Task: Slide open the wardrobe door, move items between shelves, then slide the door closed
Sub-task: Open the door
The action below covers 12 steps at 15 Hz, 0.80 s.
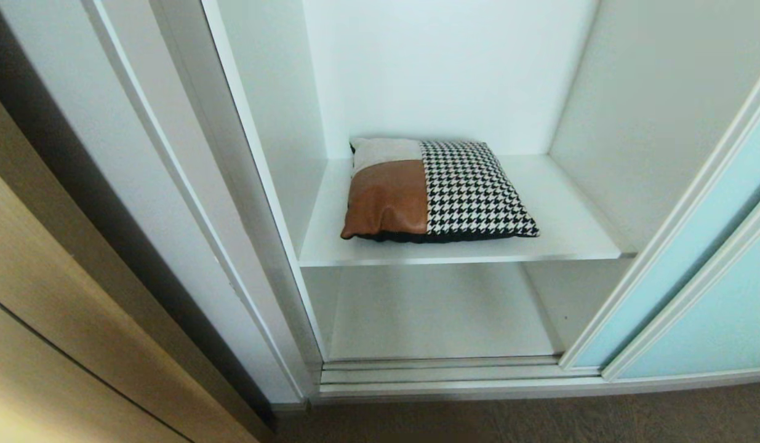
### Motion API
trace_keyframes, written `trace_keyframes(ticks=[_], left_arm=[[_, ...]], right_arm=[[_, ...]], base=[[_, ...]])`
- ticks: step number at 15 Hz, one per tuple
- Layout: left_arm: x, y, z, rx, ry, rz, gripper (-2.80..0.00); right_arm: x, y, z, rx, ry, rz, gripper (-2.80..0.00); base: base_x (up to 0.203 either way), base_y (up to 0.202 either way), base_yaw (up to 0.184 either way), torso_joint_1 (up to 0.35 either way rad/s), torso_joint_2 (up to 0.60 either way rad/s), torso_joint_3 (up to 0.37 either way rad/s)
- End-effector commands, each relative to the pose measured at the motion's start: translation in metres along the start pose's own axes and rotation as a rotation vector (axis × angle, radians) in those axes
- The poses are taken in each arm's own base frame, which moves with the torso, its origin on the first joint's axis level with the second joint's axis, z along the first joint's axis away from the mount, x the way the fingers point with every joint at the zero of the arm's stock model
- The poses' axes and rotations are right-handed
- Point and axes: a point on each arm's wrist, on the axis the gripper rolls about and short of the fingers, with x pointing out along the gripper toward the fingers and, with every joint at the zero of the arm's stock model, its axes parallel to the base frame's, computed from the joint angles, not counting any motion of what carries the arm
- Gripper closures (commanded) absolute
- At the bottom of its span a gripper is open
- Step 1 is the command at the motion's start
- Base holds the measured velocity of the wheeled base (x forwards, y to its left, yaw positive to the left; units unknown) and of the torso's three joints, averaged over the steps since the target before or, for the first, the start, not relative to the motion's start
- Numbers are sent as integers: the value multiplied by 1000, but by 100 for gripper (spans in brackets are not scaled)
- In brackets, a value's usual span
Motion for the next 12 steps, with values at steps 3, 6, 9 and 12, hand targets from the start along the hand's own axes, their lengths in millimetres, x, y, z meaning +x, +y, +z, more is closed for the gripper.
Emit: trace_keyframes(ticks=[3,6,9,12], left_arm=[[0,0,-2,112,23,-17,0],[0,-1,-3,101,23,-25,0],[0,0,-2,71,22,-19,0],[0,0,-2,31,19,-7,0]], right_arm=[[0,0,0,1,2,0,0],[0,0,0,1,3,0,0],[0,0,0,-1,3,0,0],[0,0,0,1,3,0,0]], base=[[0,0,0,0,0,0],[0,0,0,0,0,0],[0,0,0,0,0,0],[0,0,0,0,0,0]])
